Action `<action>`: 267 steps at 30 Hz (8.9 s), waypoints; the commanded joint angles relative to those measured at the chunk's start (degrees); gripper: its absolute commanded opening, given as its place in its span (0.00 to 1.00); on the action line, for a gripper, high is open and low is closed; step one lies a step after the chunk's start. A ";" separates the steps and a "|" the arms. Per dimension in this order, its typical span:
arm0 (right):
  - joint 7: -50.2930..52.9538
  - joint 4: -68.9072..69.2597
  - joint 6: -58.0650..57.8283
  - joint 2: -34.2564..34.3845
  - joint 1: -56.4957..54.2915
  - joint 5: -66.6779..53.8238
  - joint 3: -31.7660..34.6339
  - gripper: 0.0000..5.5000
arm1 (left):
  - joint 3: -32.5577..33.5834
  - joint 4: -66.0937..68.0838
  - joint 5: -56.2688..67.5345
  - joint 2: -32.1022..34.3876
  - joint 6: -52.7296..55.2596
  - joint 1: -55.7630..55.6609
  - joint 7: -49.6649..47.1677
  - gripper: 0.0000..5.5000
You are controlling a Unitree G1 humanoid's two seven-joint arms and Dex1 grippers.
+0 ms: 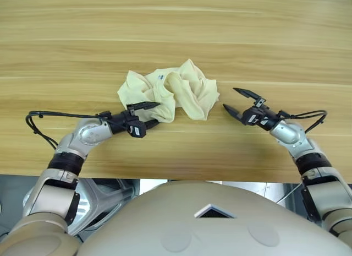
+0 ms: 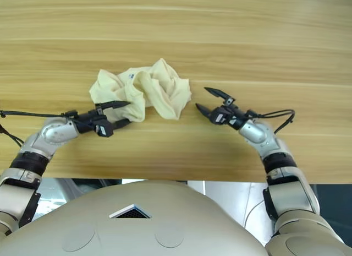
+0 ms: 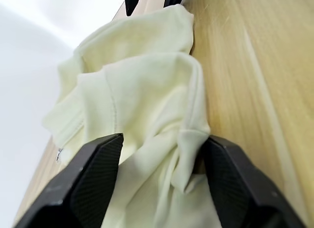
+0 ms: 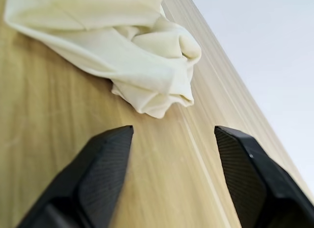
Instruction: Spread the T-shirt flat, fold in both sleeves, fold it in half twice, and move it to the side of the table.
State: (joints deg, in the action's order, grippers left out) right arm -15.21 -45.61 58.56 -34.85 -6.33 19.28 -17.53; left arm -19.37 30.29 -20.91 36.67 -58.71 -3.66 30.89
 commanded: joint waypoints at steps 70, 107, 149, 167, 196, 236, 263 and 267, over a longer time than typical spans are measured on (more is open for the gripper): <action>-5.43 4.29 -10.22 4.63 4.41 2.30 -14.57 0.56 | -3.03 -3.87 1.76 1.77 5.13 3.61 -0.80 0.00; -11.57 5.59 -2.76 3.78 4.30 -8.46 -12.31 0.00 | -0.56 -2.62 4.80 3.25 2.81 1.24 -1.56 0.00; -45.10 45.79 4.57 -18.34 27.00 -54.62 26.03 0.00 | 8.33 -12.80 56.49 19.91 -7.42 3.02 23.45 0.00; -32.15 10.67 -20.73 -13.08 -22.87 -16.50 16.70 0.00 | 12.28 11.65 41.29 12.24 16.43 -34.17 47.28 0.00; -10.40 9.91 -3.92 -13.75 -19.54 -23.69 6.73 0.00 | 33.33 33.67 47.67 -3.59 11.63 -23.25 51.44 0.00; -42.85 8.01 -6.75 -16.71 10.92 -10.55 -4.67 0.00 | 15.98 -2.81 30.55 13.12 8.78 5.39 53.00 0.00; -50.51 34.33 -9.15 -25.62 26.09 -33.49 -0.28 0.34 | 13.25 -15.80 44.33 15.16 16.15 13.38 52.83 0.70; -52.91 34.66 -6.09 -27.89 28.32 -42.04 5.17 0.42 | 17.89 -19.02 55.02 15.75 17.55 14.55 57.49 0.81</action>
State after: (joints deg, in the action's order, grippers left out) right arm -66.54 -11.60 50.79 -60.47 20.67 -18.02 -15.54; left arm -4.41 12.99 29.57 51.35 -42.15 10.62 85.90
